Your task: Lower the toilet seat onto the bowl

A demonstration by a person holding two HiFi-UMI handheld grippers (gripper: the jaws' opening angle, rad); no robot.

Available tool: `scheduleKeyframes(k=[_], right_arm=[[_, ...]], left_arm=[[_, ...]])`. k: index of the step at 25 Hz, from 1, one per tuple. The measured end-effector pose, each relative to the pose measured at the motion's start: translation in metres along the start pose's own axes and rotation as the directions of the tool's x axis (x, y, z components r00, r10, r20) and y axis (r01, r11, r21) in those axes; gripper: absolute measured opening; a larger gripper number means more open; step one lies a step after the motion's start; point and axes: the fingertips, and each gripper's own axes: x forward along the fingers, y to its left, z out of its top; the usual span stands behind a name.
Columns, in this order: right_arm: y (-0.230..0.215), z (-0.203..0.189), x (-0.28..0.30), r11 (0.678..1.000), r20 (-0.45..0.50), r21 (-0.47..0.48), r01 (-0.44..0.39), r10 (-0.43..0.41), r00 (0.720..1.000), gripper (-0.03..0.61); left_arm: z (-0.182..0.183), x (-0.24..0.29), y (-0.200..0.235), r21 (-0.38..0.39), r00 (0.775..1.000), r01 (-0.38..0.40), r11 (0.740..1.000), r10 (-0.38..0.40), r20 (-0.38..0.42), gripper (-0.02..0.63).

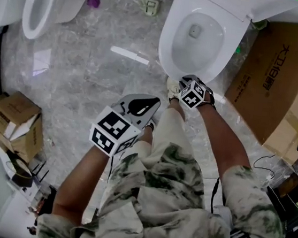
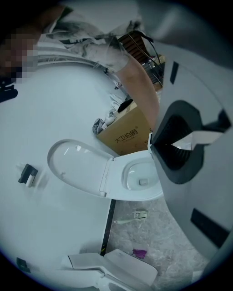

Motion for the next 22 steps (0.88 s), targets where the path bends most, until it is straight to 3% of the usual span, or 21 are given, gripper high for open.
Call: scheduleKeyframes(k=[7, 12, 17, 22], right_arm=[[-0.004, -0.004, -0.009, 0.996, 0.018, 0.018, -0.09, 0.09, 0.996, 0.11], [-0.013, -0.004, -0.052, 0.995, 0.079, 0.044, -0.089, 0.086, 0.993, 0.101], [-0.04, 0.019, -0.137, 0.99, 0.237, 0.142, -0.022, -0.013, 0.971, 0.1], [-0.045, 0.029, -0.222, 0.963, 0.359, 0.26, 0.076, -0.17, 0.918, 0.073]], left_arm=[[0.027, 0.024, -0.007, 0.021, 0.999, 0.01, 1.0, -0.01, -0.03, 0.023], [0.048, 0.031, -0.028, 0.041, 0.998, 0.052, 0.998, -0.051, -0.037, 0.023], [0.072, 0.035, -0.053, 0.112, 0.996, 0.076, 0.991, -0.071, -0.045, 0.023], [0.084, 0.027, -0.085, 0.207, 0.992, 0.122, 0.971, -0.115, -0.048, 0.023]])
